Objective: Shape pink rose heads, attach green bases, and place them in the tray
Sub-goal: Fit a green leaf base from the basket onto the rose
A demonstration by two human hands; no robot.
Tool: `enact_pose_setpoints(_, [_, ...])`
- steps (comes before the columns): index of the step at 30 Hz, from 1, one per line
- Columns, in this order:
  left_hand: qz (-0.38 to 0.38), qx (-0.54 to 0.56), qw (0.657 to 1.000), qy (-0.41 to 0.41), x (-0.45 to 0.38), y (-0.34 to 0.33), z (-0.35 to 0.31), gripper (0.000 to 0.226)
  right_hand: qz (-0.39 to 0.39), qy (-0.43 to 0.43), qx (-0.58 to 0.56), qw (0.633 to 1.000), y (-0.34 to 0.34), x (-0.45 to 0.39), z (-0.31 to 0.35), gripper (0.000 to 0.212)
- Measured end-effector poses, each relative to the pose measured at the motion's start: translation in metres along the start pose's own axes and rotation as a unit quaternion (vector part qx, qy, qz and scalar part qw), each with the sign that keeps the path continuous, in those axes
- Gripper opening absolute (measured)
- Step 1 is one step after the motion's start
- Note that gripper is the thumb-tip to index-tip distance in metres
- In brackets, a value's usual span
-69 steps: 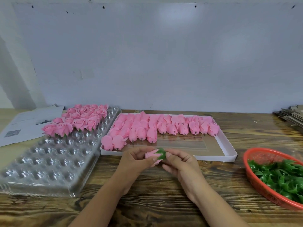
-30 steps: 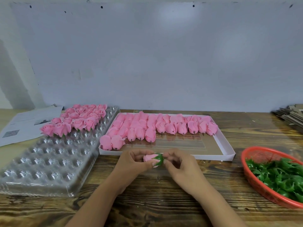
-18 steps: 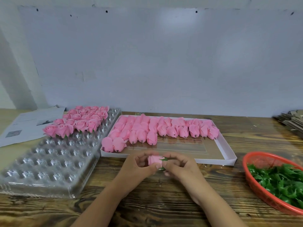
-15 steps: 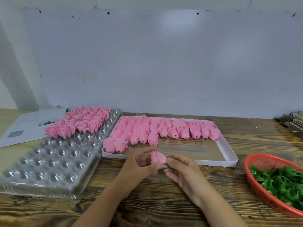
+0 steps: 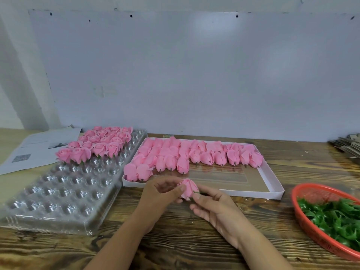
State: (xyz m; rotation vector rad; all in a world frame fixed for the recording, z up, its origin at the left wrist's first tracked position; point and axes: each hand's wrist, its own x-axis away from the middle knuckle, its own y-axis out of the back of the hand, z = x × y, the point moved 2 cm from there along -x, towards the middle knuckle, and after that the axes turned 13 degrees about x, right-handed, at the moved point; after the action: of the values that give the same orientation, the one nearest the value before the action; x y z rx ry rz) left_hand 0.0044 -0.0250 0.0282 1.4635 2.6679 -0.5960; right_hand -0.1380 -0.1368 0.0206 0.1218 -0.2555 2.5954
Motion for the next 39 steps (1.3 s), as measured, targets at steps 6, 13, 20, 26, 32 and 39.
enact_pose_setpoints(6, [0.020, -0.044, 0.999, -0.005, 0.001, -0.001, 0.003, 0.020, -0.069, 0.151, 0.372, 0.913, -0.007, 0.001, -0.003, 0.038])
enact_pose_setpoints(13, [0.044, -0.140, 0.989, -0.008, 0.001, -0.004, 0.004, 0.043, -0.041, 0.141, 0.316, 0.938, -0.011, -0.003, -0.009, 0.026])
enact_pose_setpoints(20, [0.078, -0.084, 0.993, 0.001, 0.004, -0.008, 0.000, 0.028, -0.043, 0.170, 0.315, 0.933, -0.012, -0.006, -0.014, 0.024])
enact_pose_setpoints(26, [0.027, -0.052, 0.998, -0.032, 0.003, -0.007, 0.001, 0.044, -0.073, 0.198, 0.382, 0.900, -0.011, -0.002, -0.013, 0.022])
enact_pose_setpoints(32, [0.037, -0.064, 0.995, -0.070, 0.006, -0.018, 0.003, 0.012, -0.059, 0.205, 0.468, 0.858, -0.021, 0.001, -0.019, 0.028])
enact_pose_setpoints(39, [0.056, -0.142, 0.987, -0.040, 0.007, -0.022, 0.010, 0.026, -0.090, 0.243, 0.415, 0.872, -0.019, 0.003, -0.018, 0.026])
